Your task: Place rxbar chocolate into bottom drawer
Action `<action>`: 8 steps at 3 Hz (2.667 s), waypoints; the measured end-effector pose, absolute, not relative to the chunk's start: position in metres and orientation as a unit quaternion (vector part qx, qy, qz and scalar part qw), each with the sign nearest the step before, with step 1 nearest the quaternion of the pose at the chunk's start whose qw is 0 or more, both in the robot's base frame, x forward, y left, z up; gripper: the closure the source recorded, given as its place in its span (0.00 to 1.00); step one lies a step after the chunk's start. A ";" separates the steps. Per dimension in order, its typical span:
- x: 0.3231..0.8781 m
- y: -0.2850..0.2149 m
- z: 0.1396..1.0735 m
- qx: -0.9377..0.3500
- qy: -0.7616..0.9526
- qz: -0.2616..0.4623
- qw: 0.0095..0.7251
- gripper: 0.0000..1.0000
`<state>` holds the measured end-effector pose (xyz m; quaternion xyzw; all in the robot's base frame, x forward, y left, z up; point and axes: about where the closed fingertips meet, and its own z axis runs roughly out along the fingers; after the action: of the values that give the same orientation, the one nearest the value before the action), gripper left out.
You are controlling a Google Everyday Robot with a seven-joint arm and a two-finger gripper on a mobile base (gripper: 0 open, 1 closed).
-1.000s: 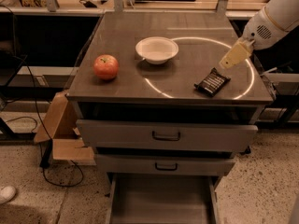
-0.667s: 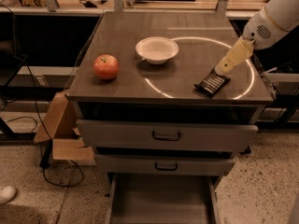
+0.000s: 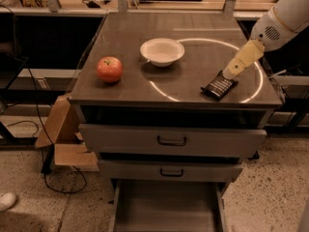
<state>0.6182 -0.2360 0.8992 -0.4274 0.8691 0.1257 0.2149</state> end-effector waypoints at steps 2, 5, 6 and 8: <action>0.610 -0.243 0.883 -0.326 0.923 0.079 0.190 0.00; 0.598 -0.229 0.862 -0.337 0.921 0.128 0.148 0.00; 0.598 -0.229 0.862 -0.337 0.921 0.128 0.147 0.00; 0.579 -0.218 0.865 -0.338 0.917 0.163 0.133 0.00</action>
Offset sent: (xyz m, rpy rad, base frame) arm -0.0222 -0.0132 -0.0239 -0.1069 0.0622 -0.3832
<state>0.5786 -0.2178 0.8654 -0.3377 0.9173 0.1634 0.1335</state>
